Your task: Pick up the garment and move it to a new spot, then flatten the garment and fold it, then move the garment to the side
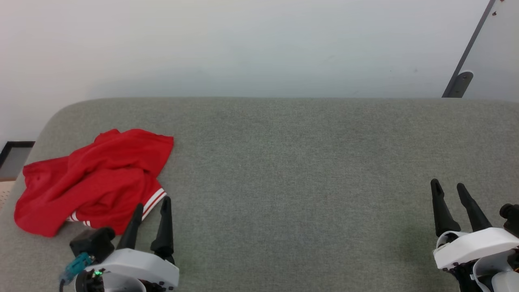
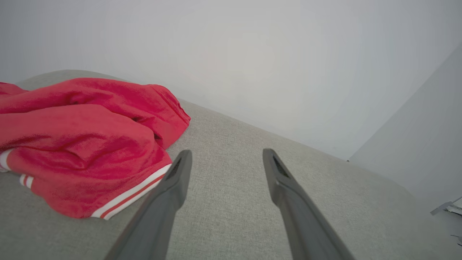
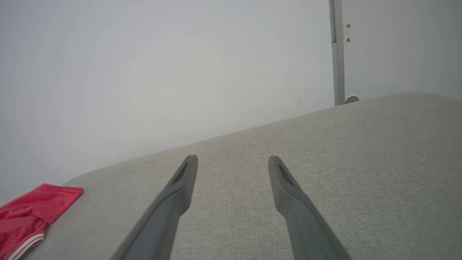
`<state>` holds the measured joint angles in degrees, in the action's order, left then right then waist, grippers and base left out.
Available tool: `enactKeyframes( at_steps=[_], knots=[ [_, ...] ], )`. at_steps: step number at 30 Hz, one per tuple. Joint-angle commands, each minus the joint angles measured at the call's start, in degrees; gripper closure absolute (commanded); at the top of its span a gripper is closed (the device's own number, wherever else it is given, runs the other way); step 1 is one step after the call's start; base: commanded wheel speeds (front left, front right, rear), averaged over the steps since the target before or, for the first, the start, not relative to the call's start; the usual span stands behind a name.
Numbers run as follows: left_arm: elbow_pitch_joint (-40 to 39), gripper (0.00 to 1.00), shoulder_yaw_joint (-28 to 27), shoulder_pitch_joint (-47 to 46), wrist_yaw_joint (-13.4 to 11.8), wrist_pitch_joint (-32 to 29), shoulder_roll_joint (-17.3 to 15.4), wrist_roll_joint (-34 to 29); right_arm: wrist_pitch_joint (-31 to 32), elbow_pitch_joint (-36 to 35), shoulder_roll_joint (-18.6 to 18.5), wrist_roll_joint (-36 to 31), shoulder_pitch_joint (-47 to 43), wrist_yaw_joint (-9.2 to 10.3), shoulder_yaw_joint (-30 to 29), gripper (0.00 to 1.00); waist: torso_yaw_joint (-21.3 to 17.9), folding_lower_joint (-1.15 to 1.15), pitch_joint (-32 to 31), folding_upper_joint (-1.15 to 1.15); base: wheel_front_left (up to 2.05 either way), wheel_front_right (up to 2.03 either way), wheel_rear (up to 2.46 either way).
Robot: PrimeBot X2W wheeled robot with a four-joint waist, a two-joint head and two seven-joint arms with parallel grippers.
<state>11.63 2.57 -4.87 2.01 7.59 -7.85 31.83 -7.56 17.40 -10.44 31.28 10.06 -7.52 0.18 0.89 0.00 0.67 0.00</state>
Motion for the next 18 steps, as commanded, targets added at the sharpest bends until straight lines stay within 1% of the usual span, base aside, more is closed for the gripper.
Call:
enactKeyframes(
  at_steps=[1, 18],
  knots=[
    [-0.7, 0.00, 0.3, -1.2, -0.3, 0.5, -0.5, -1.8, -0.5, -0.3, -0.7, -1.8, 1.2, 0.03, -0.2, 0.00, 0.1, 0.00, 0.0, 0.00, 0.00, 0.00, 0.00],
    [-0.6, 0.00, 1.4, -0.2, -0.5, 3.0, -0.8, -10.7, -3.0, -0.4, -1.4, -10.1, 1.1, 0.04, -0.3, 0.00, 0.6, 0.00, -0.4, 0.00, 0.00, 0.00, 0.00]
  ],
)
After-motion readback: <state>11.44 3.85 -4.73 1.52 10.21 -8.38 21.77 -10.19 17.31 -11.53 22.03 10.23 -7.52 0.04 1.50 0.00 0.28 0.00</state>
